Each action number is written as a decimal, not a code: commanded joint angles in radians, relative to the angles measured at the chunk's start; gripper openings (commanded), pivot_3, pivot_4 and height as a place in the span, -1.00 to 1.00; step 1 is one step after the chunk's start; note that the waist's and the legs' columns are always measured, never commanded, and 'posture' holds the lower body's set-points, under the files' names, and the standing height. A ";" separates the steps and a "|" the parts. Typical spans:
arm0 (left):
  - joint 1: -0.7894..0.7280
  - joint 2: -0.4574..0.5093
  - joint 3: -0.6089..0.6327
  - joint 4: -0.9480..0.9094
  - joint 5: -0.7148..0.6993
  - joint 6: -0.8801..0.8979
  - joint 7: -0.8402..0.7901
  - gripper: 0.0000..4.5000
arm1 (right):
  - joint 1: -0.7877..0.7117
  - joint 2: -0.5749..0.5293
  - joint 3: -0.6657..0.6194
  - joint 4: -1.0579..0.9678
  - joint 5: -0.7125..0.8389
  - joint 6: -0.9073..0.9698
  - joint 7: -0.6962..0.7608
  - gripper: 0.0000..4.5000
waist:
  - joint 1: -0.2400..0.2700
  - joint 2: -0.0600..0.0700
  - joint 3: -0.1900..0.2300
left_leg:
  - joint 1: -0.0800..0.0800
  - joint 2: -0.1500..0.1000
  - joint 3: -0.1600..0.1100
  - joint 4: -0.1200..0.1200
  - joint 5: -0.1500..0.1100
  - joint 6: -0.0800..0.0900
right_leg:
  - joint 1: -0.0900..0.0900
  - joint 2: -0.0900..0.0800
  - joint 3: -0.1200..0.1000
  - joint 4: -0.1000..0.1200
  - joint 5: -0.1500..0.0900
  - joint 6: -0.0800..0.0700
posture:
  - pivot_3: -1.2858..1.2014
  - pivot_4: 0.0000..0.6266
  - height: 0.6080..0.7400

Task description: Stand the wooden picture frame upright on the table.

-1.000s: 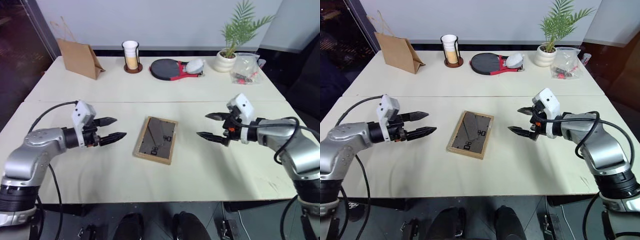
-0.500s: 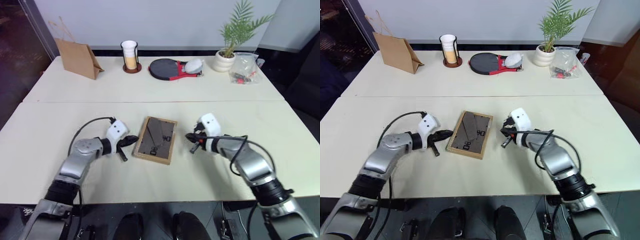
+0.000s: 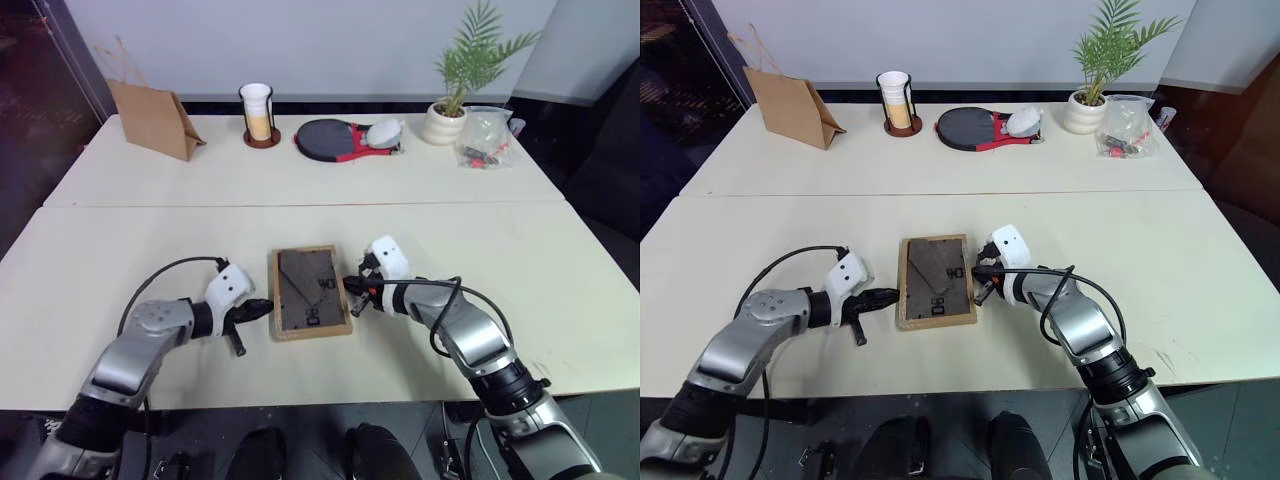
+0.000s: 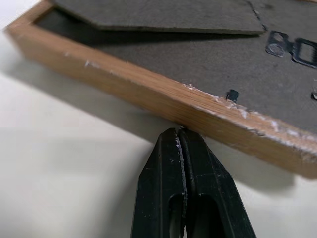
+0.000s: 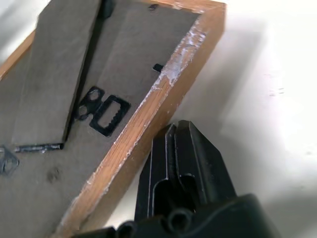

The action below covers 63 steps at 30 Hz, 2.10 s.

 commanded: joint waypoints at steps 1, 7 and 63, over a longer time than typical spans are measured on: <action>0.026 0.012 0.003 -0.050 -0.017 0.027 -0.004 -0.99 | 0.016 0.008 0.038 -0.060 0.012 0.022 0.027 -0.98 | 0.001 0.000 0.000 | 0.000 0.000 0.000 0.000 0.000 0.000 | 0.000 0.000 0.000 0.000 0.000 0.000 | 0.03 -0.52 1.00; 0.024 0.056 0.076 -0.036 -0.073 0.086 -0.037 -0.99 | 0.014 -0.066 0.014 -0.109 -0.008 0.039 0.039 -0.98 | 0.002 0.000 -0.001 | 0.000 -0.001 0.000 0.000 0.000 0.000 | 0.000 0.000 0.000 0.000 0.000 0.000 | 0.03 -0.52 1.00; -0.139 -0.306 0.549 0.169 -0.801 1.097 0.347 0.97 | 0.007 -0.171 -0.029 -0.312 0.142 0.174 0.122 -1.00 | 0.006 -0.001 -0.006 | 0.000 -0.004 -0.005 0.005 -0.002 0.003 | 0.005 -0.007 -0.003 -0.003 0.000 0.000 | 0.03 -0.52 1.00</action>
